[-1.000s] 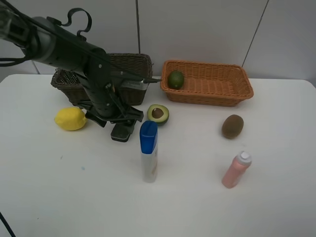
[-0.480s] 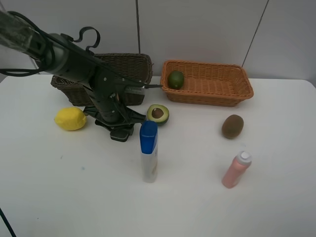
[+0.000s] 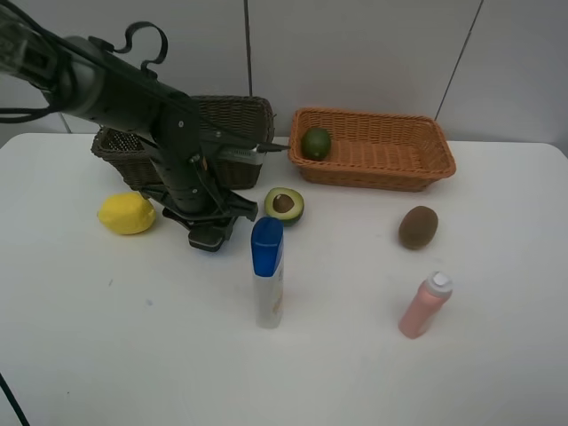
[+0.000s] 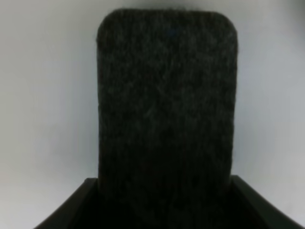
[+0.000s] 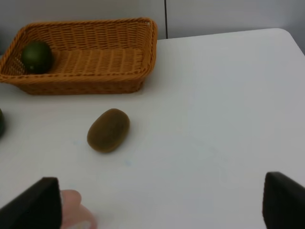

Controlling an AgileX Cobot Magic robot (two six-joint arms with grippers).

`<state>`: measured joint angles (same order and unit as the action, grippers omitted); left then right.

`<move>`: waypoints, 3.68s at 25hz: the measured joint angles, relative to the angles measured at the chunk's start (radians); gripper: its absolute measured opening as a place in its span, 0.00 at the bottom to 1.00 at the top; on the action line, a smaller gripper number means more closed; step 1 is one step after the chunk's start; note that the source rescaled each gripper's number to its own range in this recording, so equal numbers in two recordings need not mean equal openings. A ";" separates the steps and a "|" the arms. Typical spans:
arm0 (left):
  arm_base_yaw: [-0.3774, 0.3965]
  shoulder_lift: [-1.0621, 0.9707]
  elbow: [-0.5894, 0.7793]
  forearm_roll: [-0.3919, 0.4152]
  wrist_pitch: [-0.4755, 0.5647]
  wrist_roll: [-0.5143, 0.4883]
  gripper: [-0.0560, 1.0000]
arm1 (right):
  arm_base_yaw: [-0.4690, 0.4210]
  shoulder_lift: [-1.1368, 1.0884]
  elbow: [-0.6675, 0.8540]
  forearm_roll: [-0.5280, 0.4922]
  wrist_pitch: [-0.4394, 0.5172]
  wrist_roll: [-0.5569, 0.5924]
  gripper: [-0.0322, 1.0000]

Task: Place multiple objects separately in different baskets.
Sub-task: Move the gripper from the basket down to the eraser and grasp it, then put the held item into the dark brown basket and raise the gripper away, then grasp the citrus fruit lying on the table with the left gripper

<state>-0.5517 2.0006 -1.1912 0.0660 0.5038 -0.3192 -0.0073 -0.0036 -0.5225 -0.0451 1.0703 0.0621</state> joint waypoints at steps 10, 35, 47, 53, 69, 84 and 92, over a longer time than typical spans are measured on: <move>0.102 -0.230 -0.062 -0.015 -0.178 0.042 0.38 | 0.000 0.000 0.000 0.000 0.000 0.000 1.00; 0.212 -0.058 -0.380 -0.039 0.124 0.181 1.00 | 0.000 0.000 0.000 0.000 0.000 0.000 1.00; 0.211 -0.155 -0.401 -0.110 0.693 0.403 1.00 | 0.000 0.000 0.000 0.000 0.000 0.000 1.00; 0.211 -0.234 -0.244 -0.131 0.696 0.631 1.00 | 0.000 0.000 0.000 0.000 0.000 0.000 1.00; 0.214 -0.250 0.002 0.067 0.329 1.009 1.00 | 0.000 0.000 0.000 0.000 0.000 0.000 1.00; 0.299 -0.080 0.001 0.135 0.221 0.995 1.00 | 0.000 0.000 0.000 0.000 0.000 0.000 1.00; 0.321 0.015 0.000 0.141 0.145 0.989 1.00 | 0.000 0.000 0.000 0.000 0.000 0.000 1.00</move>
<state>-0.2302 2.0159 -1.1911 0.2074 0.6484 0.6696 -0.0073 -0.0036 -0.5225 -0.0451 1.0703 0.0618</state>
